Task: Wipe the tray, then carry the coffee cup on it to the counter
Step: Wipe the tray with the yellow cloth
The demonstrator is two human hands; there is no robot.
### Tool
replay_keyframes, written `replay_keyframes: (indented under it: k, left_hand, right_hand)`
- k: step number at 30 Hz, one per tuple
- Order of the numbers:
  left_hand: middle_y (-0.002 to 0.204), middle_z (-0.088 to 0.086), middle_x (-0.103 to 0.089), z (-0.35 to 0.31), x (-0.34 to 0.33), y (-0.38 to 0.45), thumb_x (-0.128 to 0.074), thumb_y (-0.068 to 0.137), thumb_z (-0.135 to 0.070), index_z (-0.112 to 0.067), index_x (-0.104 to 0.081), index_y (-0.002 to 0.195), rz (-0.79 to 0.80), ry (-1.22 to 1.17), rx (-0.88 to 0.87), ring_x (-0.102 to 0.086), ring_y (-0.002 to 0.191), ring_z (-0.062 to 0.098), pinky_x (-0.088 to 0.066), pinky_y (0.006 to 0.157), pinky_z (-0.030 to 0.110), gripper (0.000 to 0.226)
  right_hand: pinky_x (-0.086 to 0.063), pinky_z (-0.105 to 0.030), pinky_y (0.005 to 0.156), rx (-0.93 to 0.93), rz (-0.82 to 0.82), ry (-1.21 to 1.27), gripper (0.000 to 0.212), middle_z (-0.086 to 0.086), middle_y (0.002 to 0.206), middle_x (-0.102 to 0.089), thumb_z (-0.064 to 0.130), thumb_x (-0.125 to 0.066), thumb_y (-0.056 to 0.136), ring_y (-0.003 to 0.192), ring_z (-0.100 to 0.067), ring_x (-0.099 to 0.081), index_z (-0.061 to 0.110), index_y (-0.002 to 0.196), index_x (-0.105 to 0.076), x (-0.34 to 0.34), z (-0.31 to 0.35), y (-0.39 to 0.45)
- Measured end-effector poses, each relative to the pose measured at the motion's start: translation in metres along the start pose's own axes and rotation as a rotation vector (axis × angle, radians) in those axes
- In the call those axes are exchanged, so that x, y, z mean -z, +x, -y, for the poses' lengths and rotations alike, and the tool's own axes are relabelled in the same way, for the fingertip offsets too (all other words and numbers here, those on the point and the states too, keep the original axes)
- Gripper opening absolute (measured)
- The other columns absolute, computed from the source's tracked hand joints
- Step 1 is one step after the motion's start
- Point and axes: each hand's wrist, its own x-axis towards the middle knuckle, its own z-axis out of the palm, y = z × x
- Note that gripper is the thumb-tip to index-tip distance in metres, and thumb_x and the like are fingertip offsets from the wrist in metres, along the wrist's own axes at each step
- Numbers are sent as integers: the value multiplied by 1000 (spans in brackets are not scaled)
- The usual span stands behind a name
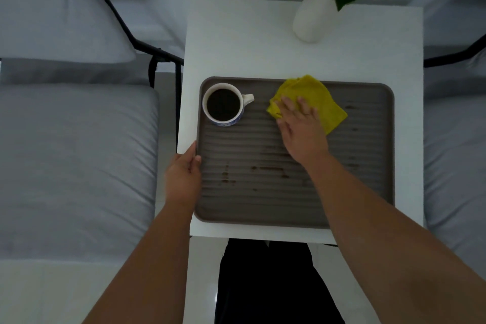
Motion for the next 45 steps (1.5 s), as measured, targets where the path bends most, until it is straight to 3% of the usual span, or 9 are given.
replay_keyframes:
  k: [6, 10, 16, 19, 23, 28, 31, 35, 45]
  left_hand:
    - [105, -2, -57, 5, -5, 0, -47, 98, -22, -29, -53, 136, -28, -24, 9, -56, 89, 10, -40, 83, 22, 39]
    - [105, 0, -55, 1, -7, -2, -47, 99, -24, -30, -52, 137, -43, -41, 62, -55, 92, 12, -39, 85, 22, 39]
    - [100, 0, -54, 1, -7, -3, -46, 99, -22, -29, -50, 138, -31, -7, 31, -54, 90, 14, -38, 81, 23, 40]
    - [100, 0, -54, 2, -5, -2, -46, 99, -24, -29, -50, 138, -25, 17, 24, -53, 89, 13, -37, 80, 23, 39]
    - [104, 0, -54, 4, -3, -1, -45, 99, -26, -30, -49, 138, -8, 19, 15, -54, 93, 14, -38, 83, 24, 40]
    - [102, 2, -54, 4, -5, -1, -44, 99, -26, -32, -48, 139, -11, 50, 13, -54, 91, 16, -38, 81, 26, 40]
    - [102, 3, -55, 5, -5, 0, -43, 100, -26, -31, -47, 140, -6, 58, 8, -54, 91, 17, -39, 82, 28, 40]
    - [101, 1, -54, 6, -3, 2, -43, 100, -27, -32, -46, 140, 16, 75, -6, -54, 92, 17, -39, 82, 28, 41]
    - [101, 1, -57, 11, 1, 6, -46, 99, -27, -32, -46, 140, 62, 100, -51, -55, 90, 15, -38, 82, 26, 42]
  right_hand:
    - [-42, -51, 101, -355, -418, 152, 37, -13, 132, -59, 21, -51, 93, 122, -45, -48, 10, 128, -59, 14, -75, -35]
    - [-44, -44, 100, -488, -477, 249, 29, -17, 124, -64, 9, -57, 90, 112, -41, -55, 4, 116, -67, 20, -70, -28]
    - [-52, -38, 65, -201, -374, -44, 17, -21, 86, -67, -3, -65, 68, 71, -41, -62, 2, 83, -69, 9, -22, -3]
    - [-50, -38, 72, -83, -247, -148, 25, -17, 97, -66, 5, -61, 74, 79, -38, -61, 8, 98, -67, 4, -16, 2]
    - [-27, -38, 95, -261, -69, -283, 45, -8, 120, -58, 29, -56, 76, 106, -33, -52, 18, 120, -57, 9, -76, -5]
    - [-29, -43, 102, -472, -200, -143, 53, -24, 120, -56, 23, -32, 73, 111, -41, -50, -1, 114, -57, 46, -106, -30]
    - [-25, -40, 105, -505, -209, -143, 42, -22, 122, -56, 17, -43, 79, 112, -40, -50, 2, 115, -57, 43, -90, -19]
    - [-47, -46, 83, -355, -333, 41, 24, -25, 100, -64, 3, -54, 78, 87, -46, -58, -1, 98, -67, 23, -60, -10]
    - [-34, -39, 99, -578, -280, 79, 32, -22, 124, -52, 8, -43, 89, 117, -37, -46, 0, 116, -60, 54, -93, 5]
